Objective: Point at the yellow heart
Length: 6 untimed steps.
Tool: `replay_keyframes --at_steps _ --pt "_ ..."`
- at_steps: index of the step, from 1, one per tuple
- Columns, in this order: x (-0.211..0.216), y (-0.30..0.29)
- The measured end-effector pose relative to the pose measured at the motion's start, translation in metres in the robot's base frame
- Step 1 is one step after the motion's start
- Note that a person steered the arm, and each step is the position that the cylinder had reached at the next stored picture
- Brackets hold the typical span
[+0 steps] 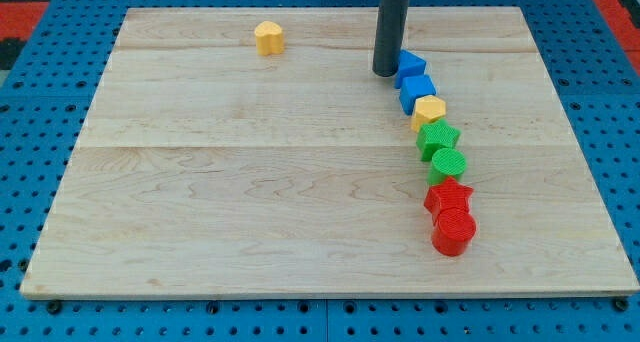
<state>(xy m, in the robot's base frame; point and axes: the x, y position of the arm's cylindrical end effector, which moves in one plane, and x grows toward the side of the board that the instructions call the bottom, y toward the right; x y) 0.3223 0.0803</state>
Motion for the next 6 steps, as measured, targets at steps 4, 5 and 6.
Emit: replay_keyframes --at_steps 4,5,6 --pt "-0.077 -0.194" --pt "-0.071 -0.109" --pt "-0.064 -0.034"
